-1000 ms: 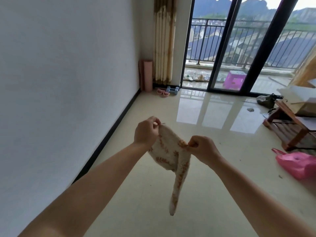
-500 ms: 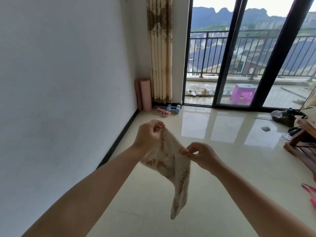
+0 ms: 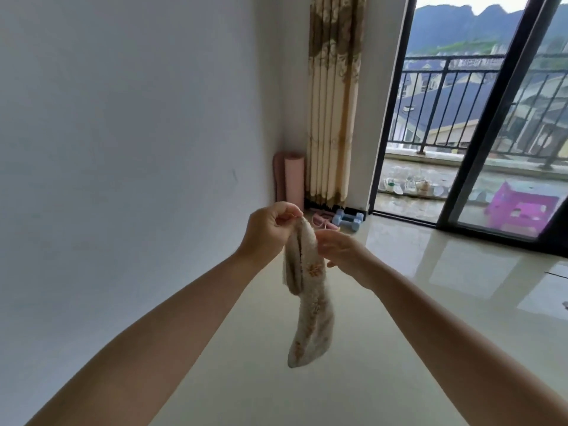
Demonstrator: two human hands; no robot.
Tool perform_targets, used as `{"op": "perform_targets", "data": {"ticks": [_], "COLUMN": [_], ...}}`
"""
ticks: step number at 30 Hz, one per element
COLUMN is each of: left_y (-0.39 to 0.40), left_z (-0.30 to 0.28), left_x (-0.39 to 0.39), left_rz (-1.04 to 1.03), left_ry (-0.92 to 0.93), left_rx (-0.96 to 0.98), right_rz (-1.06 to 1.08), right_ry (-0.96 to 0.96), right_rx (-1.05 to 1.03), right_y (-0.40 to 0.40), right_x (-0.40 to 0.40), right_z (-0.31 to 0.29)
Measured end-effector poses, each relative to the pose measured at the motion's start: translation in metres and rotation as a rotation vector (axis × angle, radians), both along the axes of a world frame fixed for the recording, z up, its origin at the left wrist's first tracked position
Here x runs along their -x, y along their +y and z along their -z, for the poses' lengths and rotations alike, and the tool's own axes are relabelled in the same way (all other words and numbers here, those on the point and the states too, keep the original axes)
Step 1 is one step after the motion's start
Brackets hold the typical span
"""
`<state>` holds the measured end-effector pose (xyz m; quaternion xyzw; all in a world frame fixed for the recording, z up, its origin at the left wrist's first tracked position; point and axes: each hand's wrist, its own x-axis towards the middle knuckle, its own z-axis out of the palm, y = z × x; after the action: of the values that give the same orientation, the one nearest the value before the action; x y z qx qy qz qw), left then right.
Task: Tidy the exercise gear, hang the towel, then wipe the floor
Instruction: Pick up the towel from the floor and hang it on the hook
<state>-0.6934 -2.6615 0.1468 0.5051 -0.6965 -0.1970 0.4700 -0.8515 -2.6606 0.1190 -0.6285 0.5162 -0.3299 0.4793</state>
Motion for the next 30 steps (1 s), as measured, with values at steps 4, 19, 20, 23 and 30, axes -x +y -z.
{"op": "perform_targets", "data": {"ticks": [4,19,20,23,30], "left_y": [-0.096,-0.416,-0.436,-0.493,-0.615], "left_z": [0.003,-0.007,-0.005,-0.001,-0.003], "left_x": [0.001,-0.022,-0.021,-0.014,0.009], "left_rz": [-0.019,-0.037,-0.040,-0.048,-0.050], "left_ry": [0.019,-0.329,-0.340,-0.276,0.198], "left_rx": [-0.011,-0.258,-0.278,-0.320,-0.406], "right_rz": [-0.026,-0.177,-0.184,-0.129,-0.137], "right_ry": [0.115,0.596,0.613,0.505,0.274], "right_rx": [-0.002,0.223,0.245,0.284,0.281], "right_y": [-0.101,-0.435,-0.457,-0.524,-0.675], "right_x": [0.003,0.008,0.009,0.014,0.034], "right_z": [-0.004,-0.047,-0.048,-0.051,-0.068]}}
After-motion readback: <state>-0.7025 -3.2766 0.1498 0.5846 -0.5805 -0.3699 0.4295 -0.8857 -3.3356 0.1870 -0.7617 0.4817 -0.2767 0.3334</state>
